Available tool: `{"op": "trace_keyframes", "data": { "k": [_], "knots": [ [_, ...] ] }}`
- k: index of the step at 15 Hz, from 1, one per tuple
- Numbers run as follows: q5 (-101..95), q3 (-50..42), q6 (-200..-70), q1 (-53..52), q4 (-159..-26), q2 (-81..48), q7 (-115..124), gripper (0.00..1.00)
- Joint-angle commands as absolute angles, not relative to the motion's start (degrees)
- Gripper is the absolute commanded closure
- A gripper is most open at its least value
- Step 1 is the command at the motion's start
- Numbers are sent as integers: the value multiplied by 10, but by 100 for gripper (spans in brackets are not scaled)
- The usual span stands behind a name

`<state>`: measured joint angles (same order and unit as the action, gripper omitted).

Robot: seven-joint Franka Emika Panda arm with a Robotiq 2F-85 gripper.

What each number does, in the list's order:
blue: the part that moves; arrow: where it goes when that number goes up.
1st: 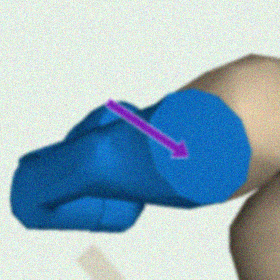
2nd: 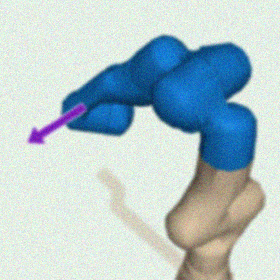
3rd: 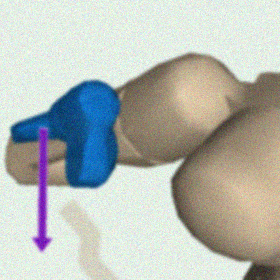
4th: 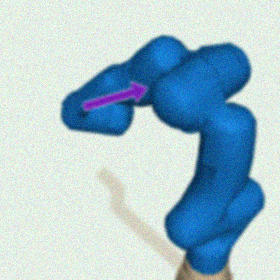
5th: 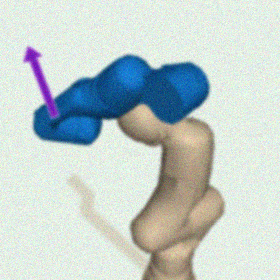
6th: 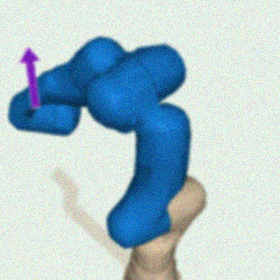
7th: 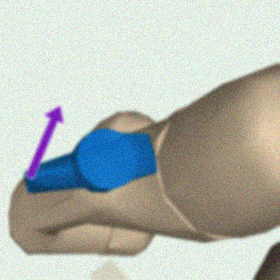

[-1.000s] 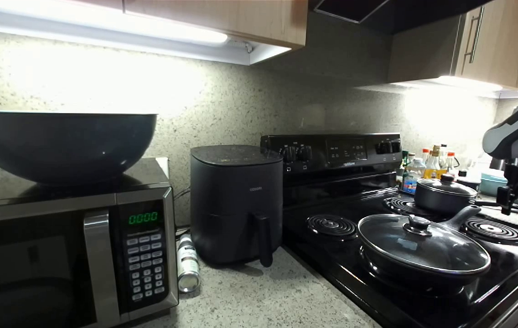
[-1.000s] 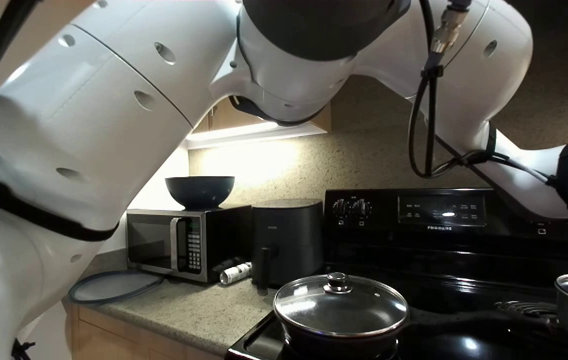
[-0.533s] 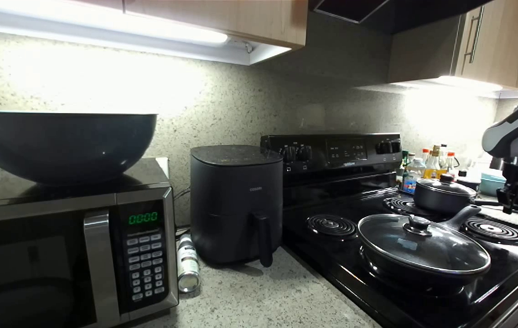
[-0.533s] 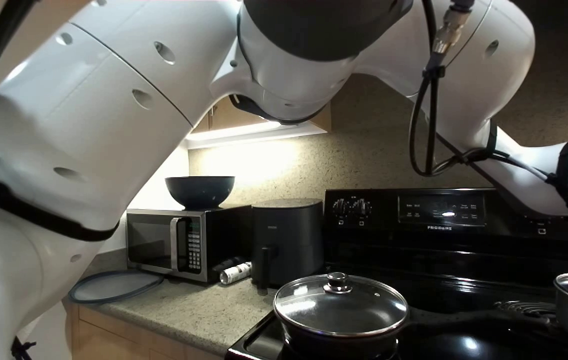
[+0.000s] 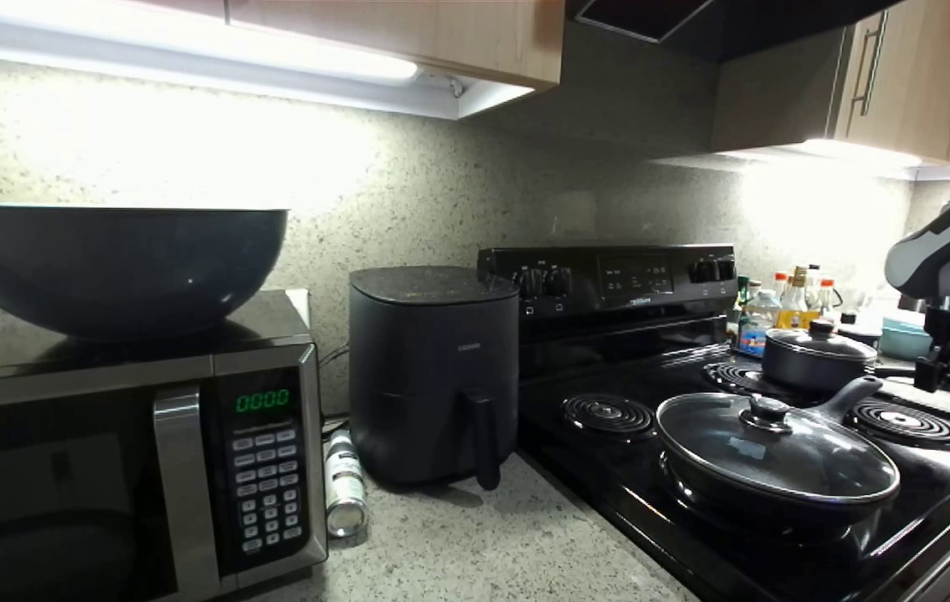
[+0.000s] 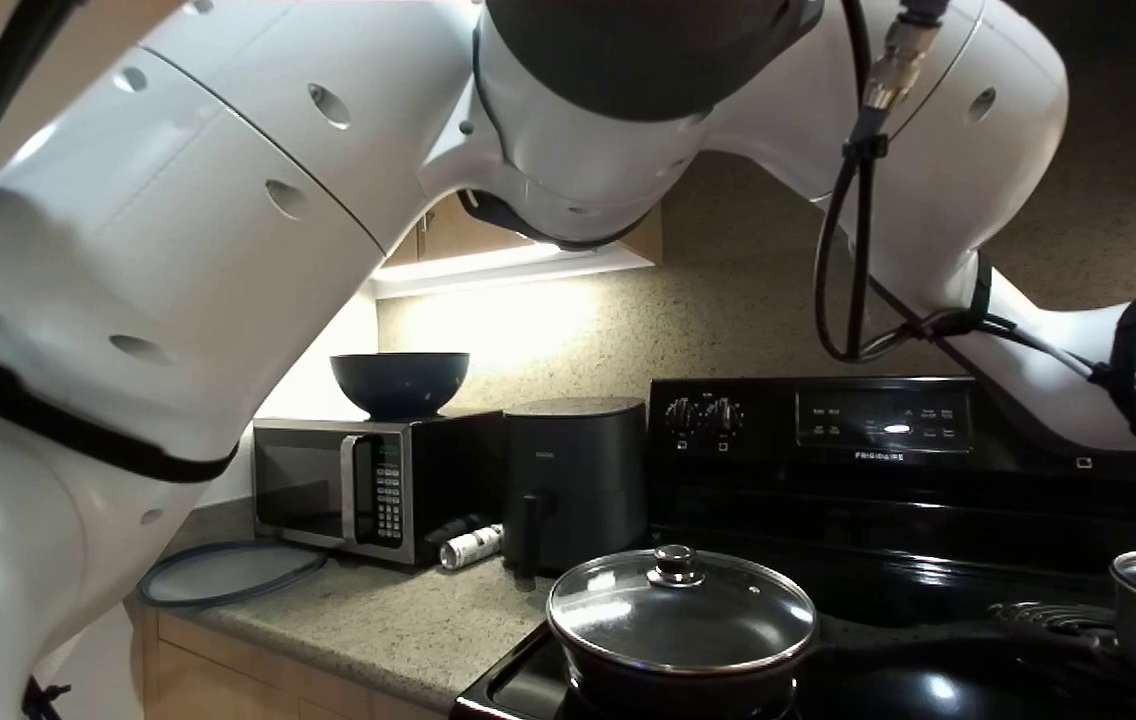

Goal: Move the pot on the right forwards

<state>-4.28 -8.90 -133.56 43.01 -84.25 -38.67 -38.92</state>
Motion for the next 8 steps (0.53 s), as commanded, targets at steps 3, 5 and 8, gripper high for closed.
{"op": "trace_keyframes", "data": {
  "k": [3,5,8],
  "knots": [
    [-70,-126,-1401,426,-953,-326,-375,100],
    [-73,-137,-1420,425,-980,-311,-373,100],
    [-81,-154,-1440,414,-996,-302,-348,75]
  ]
}}
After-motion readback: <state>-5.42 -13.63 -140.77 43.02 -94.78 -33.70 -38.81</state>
